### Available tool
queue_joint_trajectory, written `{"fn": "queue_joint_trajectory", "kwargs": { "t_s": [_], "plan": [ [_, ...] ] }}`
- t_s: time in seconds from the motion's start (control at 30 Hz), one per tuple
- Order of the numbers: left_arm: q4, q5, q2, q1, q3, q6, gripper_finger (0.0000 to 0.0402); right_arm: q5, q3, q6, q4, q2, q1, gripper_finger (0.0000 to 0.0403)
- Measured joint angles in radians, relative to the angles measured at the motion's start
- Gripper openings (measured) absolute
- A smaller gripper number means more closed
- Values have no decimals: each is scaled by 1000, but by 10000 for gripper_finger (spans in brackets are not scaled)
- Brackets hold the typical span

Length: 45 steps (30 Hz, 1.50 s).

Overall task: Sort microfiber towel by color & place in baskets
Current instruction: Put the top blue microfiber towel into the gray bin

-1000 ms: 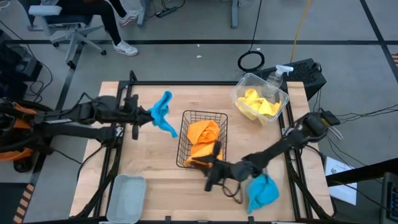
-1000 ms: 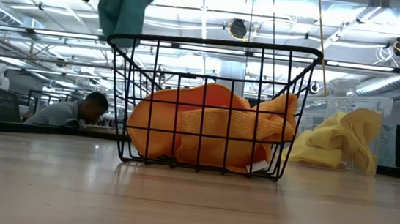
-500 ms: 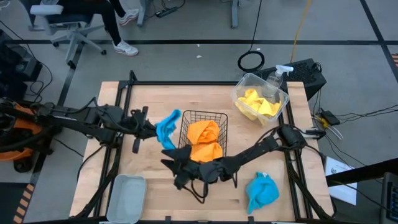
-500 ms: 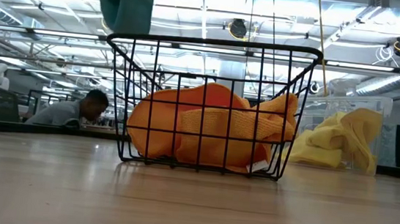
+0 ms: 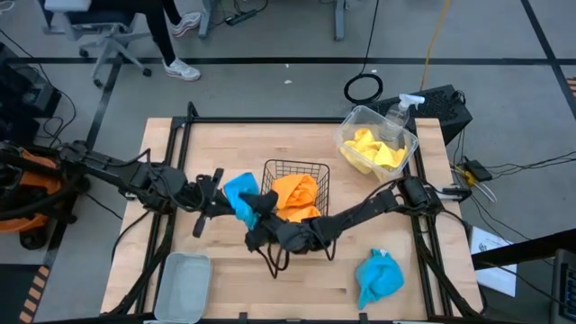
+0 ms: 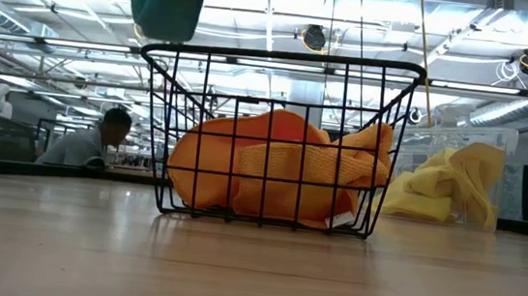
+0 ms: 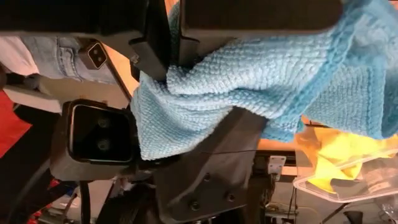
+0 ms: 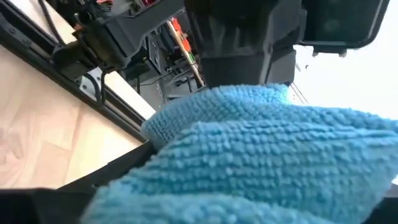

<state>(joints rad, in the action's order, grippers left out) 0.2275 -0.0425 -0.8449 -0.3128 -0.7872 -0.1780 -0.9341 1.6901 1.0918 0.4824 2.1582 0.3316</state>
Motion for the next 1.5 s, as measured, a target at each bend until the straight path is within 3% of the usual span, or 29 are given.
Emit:
{"fn": "queue_joint_trajectory", "kwargs": {
  "t_s": [0.13,0.33,0.67,0.8,1.0,1.17,1.27,1.5],
  "plan": [
    [0,0,0,-14,0,6,11,-3,0,-12,5,0,3,300],
    [9,-1,0,-42,0,36,34,-60,0,-50,-2,0,14,226],
    [72,24,12,-76,-1,63,219,-136,0,-61,-22,0,42,113],
    [125,24,32,-98,-2,60,272,-168,0,-72,-40,0,48,71],
    [223,22,74,-110,-2,54,288,-174,0,-84,-48,0,73,60],
    [170,13,101,-126,-2,131,280,-163,-1,-151,-48,-9,93,65],
    [51,5,101,-150,-2,248,277,-129,-2,-227,-76,-41,103,59],
    [-201,-63,61,-196,-2,496,288,187,-2,-660,-432,-166,61,59]
  ]
}}
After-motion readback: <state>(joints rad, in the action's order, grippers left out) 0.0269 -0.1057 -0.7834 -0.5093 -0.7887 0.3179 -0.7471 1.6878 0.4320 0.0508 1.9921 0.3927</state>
